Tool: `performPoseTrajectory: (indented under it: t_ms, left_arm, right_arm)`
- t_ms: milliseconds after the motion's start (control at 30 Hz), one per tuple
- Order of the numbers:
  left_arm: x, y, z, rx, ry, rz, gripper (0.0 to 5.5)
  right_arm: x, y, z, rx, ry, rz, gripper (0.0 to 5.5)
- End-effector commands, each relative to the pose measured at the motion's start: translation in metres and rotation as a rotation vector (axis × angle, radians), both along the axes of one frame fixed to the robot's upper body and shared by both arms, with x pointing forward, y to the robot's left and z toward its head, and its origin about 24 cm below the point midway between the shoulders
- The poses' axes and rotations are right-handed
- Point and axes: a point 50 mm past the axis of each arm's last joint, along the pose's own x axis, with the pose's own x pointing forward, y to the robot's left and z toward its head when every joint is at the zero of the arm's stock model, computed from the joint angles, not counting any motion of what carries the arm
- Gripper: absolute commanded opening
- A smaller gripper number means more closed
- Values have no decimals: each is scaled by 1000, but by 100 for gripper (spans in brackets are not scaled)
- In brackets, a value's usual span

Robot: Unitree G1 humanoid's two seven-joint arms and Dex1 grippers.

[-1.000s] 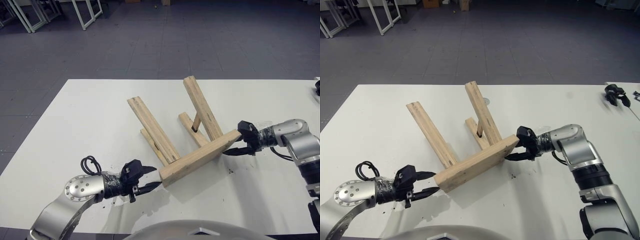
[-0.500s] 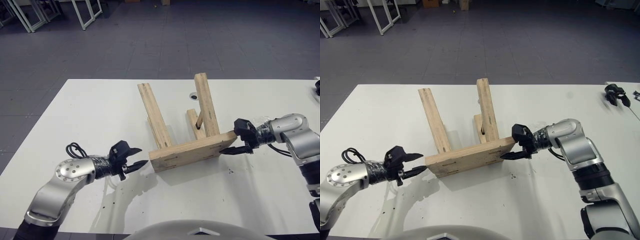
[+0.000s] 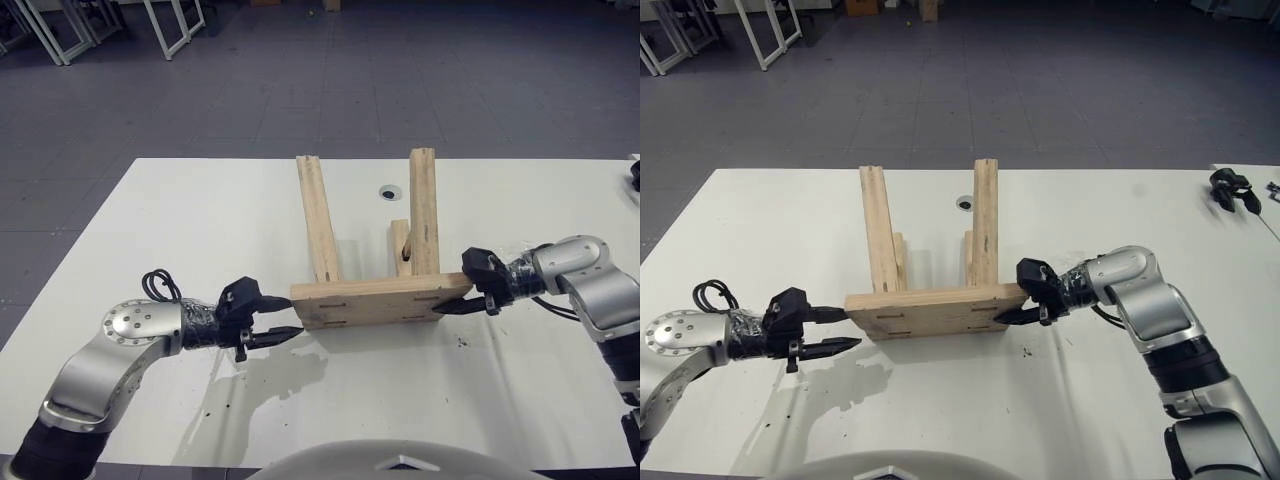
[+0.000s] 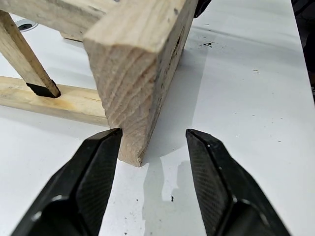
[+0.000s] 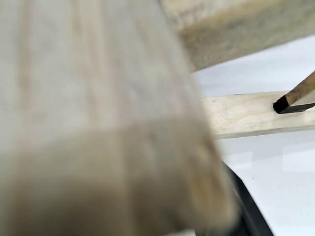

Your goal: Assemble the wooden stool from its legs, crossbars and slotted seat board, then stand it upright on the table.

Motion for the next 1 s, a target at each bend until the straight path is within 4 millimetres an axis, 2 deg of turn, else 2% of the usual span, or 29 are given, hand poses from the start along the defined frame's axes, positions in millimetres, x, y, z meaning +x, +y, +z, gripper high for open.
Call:
performPoseTrajectory:
  t_ms: [33, 100, 167, 300, 433, 633, 800, 867, 1000]
  left_arm:
    - [16, 5, -14, 76, -41, 56, 237]
    - [21, 19, -18, 112, -46, 95, 237]
    - [24, 23, -16, 96, -46, 96, 237]
    - [25, 5, -7, -52, -21, 9, 237]
    - [23, 5, -7, -52, -9, -56, 237]
    - [32, 7, -7, -32, -39, -68, 325]
    - [40, 1, -18, -32, -7, -75, 386]
    - [42, -5, -24, -66, 28, -101, 386]
    - [46, -13, -31, -160, 132, -140, 324]
  right_arm:
    - [1, 3, 0, 3, 3, 27, 154]
    - [4, 2, 0, -5, -5, 31, 151]
    - [6, 2, 1, -6, -11, 34, 149]
    - [7, 2, 1, -3, -22, 32, 149]
    - [10, 4, -1, -5, -29, 33, 149]
    - [11, 6, -1, 2, -24, 38, 149]
    - [10, 7, -1, 13, -12, 43, 149]
    - [11, 6, -3, 33, 12, 24, 149]
    - [12, 4, -5, 109, 99, -15, 149]
